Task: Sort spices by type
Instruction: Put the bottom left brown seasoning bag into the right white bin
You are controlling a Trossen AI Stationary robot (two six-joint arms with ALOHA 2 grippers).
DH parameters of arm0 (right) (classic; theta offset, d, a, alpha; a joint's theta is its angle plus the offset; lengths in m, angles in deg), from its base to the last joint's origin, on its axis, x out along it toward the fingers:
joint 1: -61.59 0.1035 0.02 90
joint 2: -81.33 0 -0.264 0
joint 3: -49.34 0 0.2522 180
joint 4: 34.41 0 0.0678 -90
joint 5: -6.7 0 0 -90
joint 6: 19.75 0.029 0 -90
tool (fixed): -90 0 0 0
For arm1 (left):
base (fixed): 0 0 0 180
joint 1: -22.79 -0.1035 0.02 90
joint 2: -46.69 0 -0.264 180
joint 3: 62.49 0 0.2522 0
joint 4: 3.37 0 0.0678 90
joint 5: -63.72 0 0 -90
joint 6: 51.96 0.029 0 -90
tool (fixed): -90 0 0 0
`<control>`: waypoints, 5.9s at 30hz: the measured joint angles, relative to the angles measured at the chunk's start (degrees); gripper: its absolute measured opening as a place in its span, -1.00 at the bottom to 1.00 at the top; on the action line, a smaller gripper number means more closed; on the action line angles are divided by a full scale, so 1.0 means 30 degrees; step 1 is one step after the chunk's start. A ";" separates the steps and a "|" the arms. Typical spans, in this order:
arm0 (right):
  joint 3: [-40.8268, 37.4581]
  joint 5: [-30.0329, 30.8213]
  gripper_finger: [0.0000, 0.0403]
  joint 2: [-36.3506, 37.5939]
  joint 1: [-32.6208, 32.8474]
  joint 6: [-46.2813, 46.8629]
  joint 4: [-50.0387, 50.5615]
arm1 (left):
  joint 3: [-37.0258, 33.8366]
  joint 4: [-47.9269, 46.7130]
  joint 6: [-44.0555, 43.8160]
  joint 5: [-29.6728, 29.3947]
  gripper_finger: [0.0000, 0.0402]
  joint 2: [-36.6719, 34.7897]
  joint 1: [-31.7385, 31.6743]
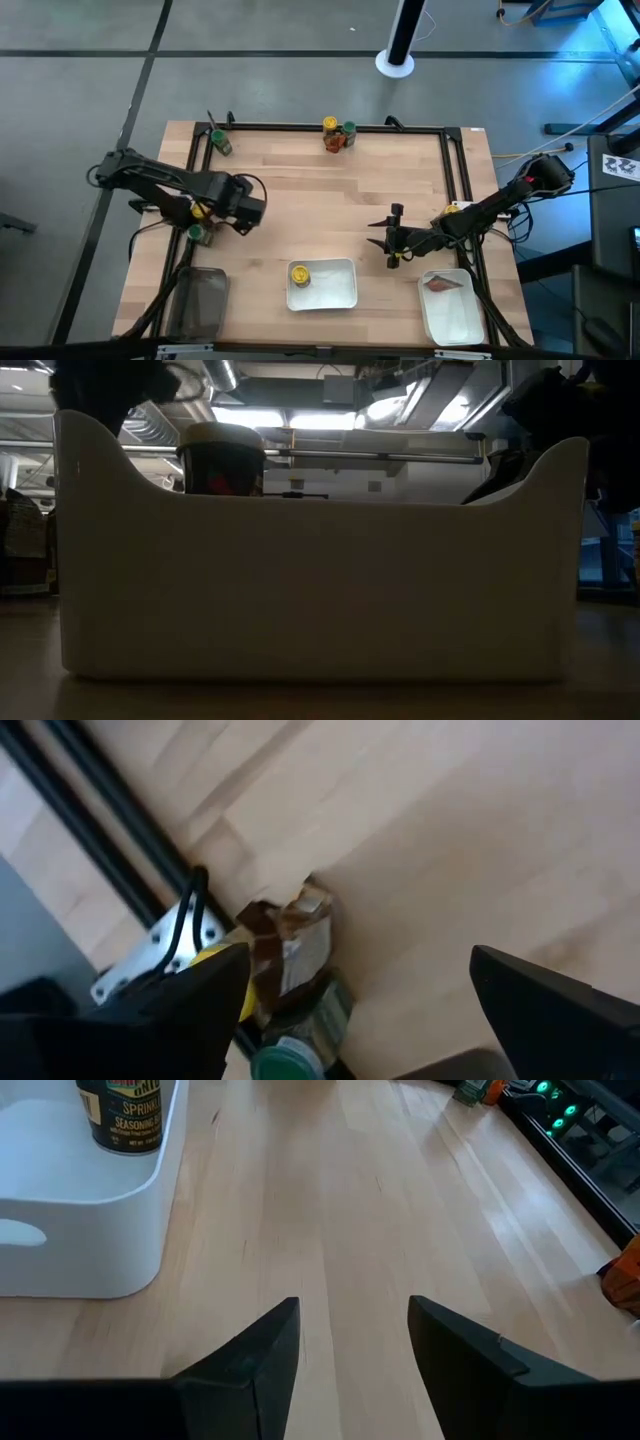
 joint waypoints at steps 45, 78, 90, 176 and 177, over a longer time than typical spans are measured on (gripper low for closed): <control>0.0000 0.0008 -0.06 0.0003 -0.0005 -0.0045 -0.0430 | -0.5764 0.3628 0.0170 0.1052 0.70 0.1566 -0.2795; 0.0000 0.0386 -0.06 0.0000 -0.0007 -0.0168 -0.0495 | -0.7090 0.5298 0.3420 0.4725 0.17 0.1560 -0.1928; 0.0000 0.0430 -0.06 0.0000 -0.0007 -0.0182 -0.0466 | -0.7085 0.5961 0.4282 0.5340 -0.79 0.1560 -0.1928; 0.6426 -0.4615 0.07 -0.0503 -0.4482 0.1483 0.2051 | 0.0501 2.5905 2.3793 0.0130 -0.99 0.5619 -0.1453; 0.6426 -0.4678 0.06 -0.0503 -0.4532 0.1479 0.2105 | 0.0501 2.5919 2.3812 0.0161 -0.99 0.5621 -0.1447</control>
